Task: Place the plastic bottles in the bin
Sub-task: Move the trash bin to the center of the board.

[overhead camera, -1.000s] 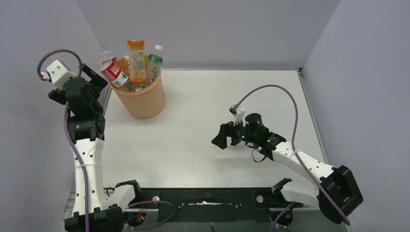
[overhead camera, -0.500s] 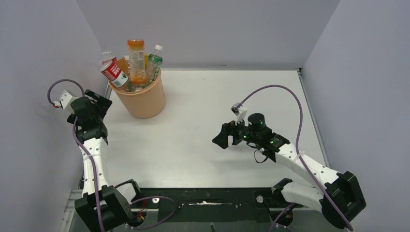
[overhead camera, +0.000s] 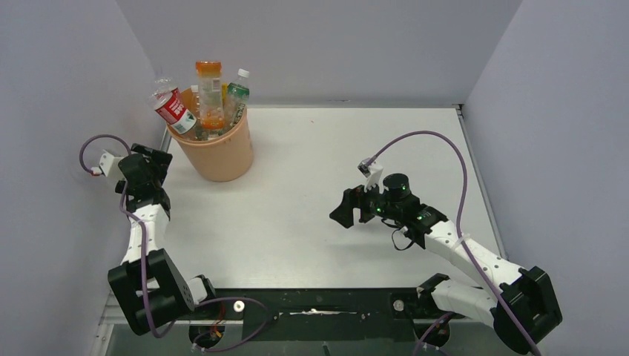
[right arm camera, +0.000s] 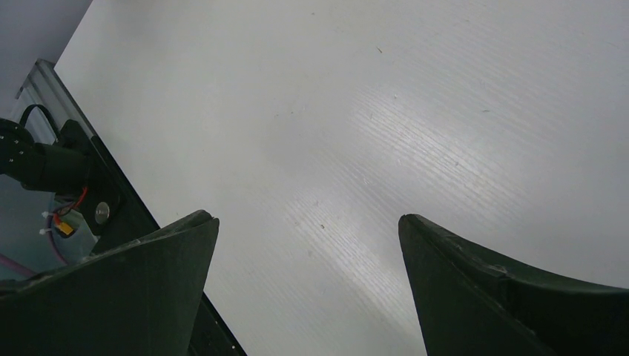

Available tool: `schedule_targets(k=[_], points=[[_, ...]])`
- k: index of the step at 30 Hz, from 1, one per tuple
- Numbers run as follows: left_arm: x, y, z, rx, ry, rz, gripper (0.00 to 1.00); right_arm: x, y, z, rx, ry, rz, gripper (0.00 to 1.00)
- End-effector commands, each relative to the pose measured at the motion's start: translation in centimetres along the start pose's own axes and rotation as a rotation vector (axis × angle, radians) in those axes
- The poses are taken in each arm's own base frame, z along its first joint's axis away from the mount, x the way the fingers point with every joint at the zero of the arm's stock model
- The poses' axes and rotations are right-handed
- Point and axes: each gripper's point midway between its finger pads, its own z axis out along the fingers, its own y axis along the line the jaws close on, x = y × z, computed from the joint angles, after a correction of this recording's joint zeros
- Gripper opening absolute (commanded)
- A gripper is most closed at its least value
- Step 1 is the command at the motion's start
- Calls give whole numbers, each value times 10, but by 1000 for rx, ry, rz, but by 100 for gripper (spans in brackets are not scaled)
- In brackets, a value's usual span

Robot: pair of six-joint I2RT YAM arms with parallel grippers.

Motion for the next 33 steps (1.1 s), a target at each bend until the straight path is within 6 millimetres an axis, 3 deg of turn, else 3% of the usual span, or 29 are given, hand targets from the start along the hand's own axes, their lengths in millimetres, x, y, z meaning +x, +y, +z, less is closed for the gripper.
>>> schedule_targets(k=[1,6,14,25,33], points=[[-30,-30,15,116,-121,-69,93,-16,0,-6,8,-54,-25,98],[-20,-34,38,137,-90,-55,91,-17,-3,-8,25,-53,-25,98],[13,-43,63,238,16,-44,83,-18,-6,-10,43,-43,-27,98],[53,-80,65,379,114,58,82,-15,-9,-7,52,-25,-21,98],[94,-125,54,494,178,166,82,-14,-12,-8,70,-26,-16,98]])
